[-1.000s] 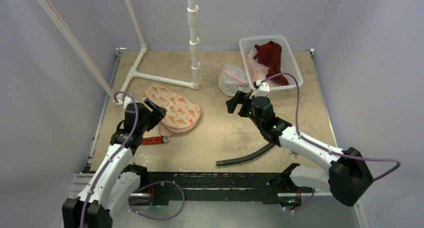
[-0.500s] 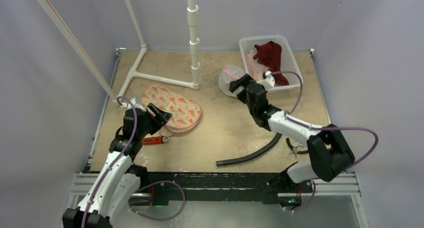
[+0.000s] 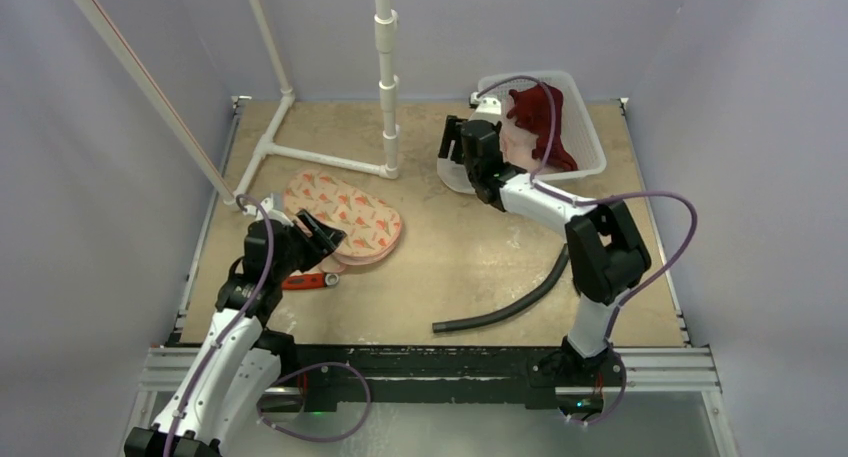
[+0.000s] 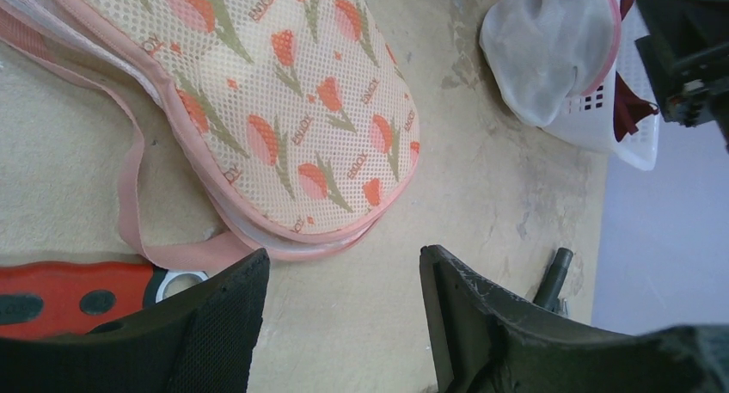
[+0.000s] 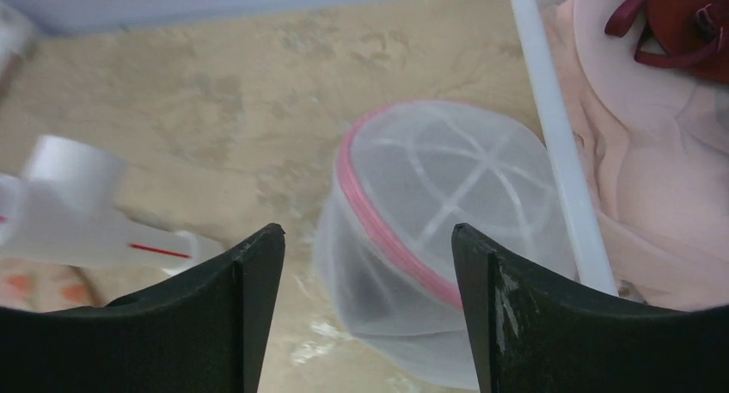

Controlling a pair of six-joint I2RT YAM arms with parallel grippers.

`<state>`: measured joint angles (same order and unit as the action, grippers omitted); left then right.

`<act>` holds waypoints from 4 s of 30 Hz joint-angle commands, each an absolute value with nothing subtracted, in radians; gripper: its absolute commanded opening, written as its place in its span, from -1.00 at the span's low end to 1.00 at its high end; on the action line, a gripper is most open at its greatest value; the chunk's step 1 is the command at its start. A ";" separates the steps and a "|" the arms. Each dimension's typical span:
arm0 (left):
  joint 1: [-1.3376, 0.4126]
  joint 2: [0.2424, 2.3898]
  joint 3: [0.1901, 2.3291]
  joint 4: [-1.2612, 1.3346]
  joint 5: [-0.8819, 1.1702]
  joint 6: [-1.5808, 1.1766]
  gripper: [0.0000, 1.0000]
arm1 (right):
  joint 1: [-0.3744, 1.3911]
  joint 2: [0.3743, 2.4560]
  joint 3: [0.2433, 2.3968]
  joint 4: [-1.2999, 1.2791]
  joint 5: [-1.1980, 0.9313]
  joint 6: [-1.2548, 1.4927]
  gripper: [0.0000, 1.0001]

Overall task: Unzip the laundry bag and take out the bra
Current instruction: Move the laundry bag to the center of the board, then pick up the laundry bag at the center of the board.

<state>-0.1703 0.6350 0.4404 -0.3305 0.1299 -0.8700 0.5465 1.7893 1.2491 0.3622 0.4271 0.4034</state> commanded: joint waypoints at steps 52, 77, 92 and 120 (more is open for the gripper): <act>-0.182 0.710 0.558 -0.083 0.432 -0.906 0.26 | 1.166 1.103 0.949 -0.073 1.056 0.158 -1.00; -0.189 0.631 0.485 -0.241 0.338 -0.830 0.23 | 1.341 1.357 0.969 -0.070 0.686 0.400 0.62; -0.698 0.739 0.546 -0.169 -0.071 -1.081 0.24 | 0.539 1.046 0.554 0.355 -0.214 0.688 0.65; -1.151 1.260 0.860 -0.383 -0.498 -1.600 0.20 | 0.448 0.798 0.392 0.305 -0.123 0.674 0.64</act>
